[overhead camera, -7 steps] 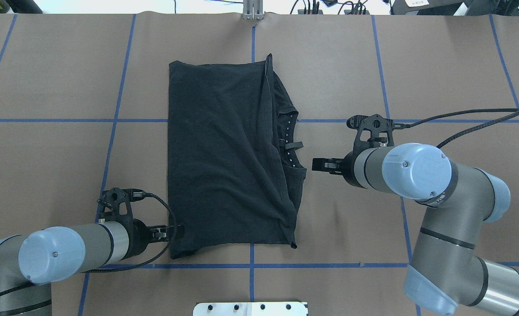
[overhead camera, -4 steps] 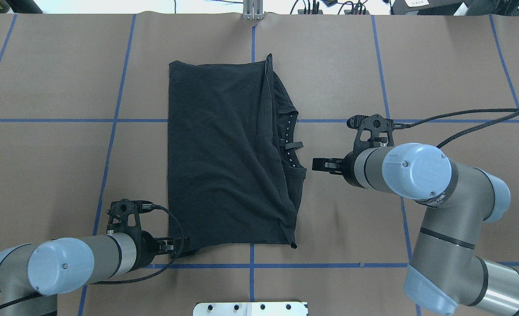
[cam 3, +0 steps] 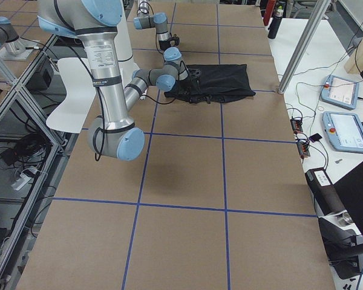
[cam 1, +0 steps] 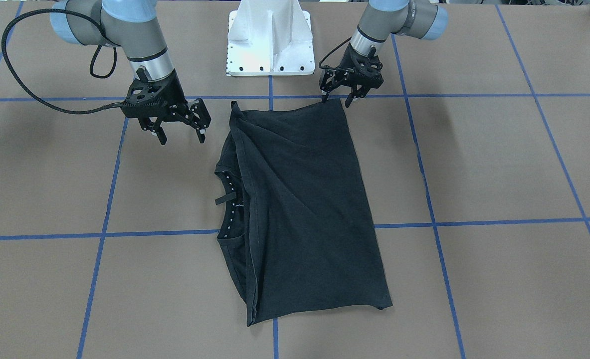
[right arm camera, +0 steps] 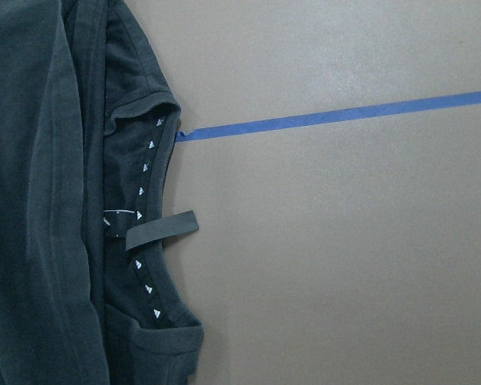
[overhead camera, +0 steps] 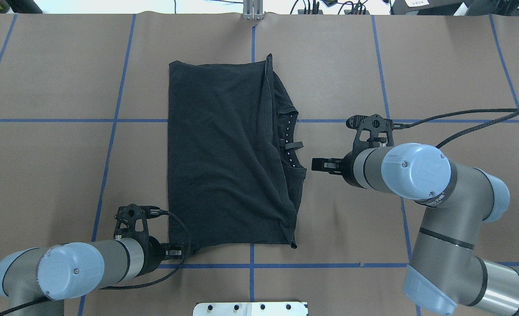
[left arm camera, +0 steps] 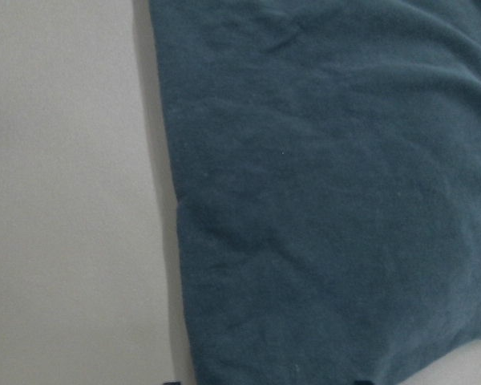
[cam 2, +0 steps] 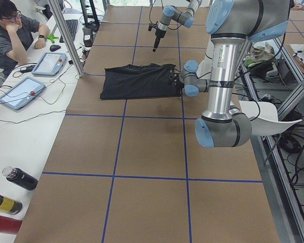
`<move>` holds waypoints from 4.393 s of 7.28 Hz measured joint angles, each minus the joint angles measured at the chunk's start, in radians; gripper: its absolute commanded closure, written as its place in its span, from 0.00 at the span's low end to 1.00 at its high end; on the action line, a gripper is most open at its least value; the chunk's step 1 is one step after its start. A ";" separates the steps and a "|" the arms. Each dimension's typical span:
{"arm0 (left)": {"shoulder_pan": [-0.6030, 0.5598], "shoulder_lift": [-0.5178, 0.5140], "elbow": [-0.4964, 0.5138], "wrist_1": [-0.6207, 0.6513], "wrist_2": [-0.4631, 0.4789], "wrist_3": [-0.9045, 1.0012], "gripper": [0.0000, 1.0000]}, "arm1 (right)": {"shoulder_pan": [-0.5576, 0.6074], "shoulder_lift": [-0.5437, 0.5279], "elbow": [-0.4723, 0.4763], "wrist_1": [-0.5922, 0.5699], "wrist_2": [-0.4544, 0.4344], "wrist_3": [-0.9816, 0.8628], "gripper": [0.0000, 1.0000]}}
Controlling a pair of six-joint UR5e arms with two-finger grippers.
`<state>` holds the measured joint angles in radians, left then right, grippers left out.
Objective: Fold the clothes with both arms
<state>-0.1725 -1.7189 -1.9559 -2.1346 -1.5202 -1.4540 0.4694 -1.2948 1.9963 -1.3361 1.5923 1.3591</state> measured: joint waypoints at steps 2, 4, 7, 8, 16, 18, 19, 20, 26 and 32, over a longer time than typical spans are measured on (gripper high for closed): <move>0.000 0.000 0.002 0.001 -0.002 0.001 0.35 | -0.001 0.002 0.000 0.000 0.000 0.000 0.00; 0.000 0.001 0.004 0.001 -0.006 0.001 0.35 | -0.001 0.004 -0.001 0.000 0.000 0.000 0.00; -0.001 0.001 0.004 0.001 -0.010 0.000 0.53 | -0.002 0.006 -0.002 0.000 0.000 0.000 0.00; -0.001 0.000 0.004 0.001 -0.010 0.000 0.56 | -0.003 0.006 -0.003 0.000 0.000 0.000 0.00; -0.006 0.002 0.003 0.001 -0.008 0.000 1.00 | -0.033 0.011 -0.022 0.000 -0.035 0.012 0.00; -0.007 0.002 0.002 0.001 -0.008 0.000 1.00 | -0.084 0.029 -0.041 0.001 -0.094 0.075 0.02; -0.007 0.002 0.002 0.001 -0.008 0.000 1.00 | -0.119 0.062 -0.067 0.001 -0.138 0.134 0.06; -0.007 0.001 0.002 0.001 -0.008 0.000 1.00 | -0.153 0.105 -0.104 0.001 -0.182 0.196 0.09; -0.004 0.002 0.003 0.001 -0.006 -0.022 1.00 | -0.275 0.159 -0.190 -0.014 -0.331 0.375 0.49; -0.004 0.003 0.003 0.001 -0.006 -0.025 1.00 | -0.282 0.160 -0.201 -0.018 -0.340 0.378 0.53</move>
<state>-0.1764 -1.7163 -1.9528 -2.1338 -1.5263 -1.4787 0.1875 -1.1349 1.7953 -1.3546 1.2518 1.7374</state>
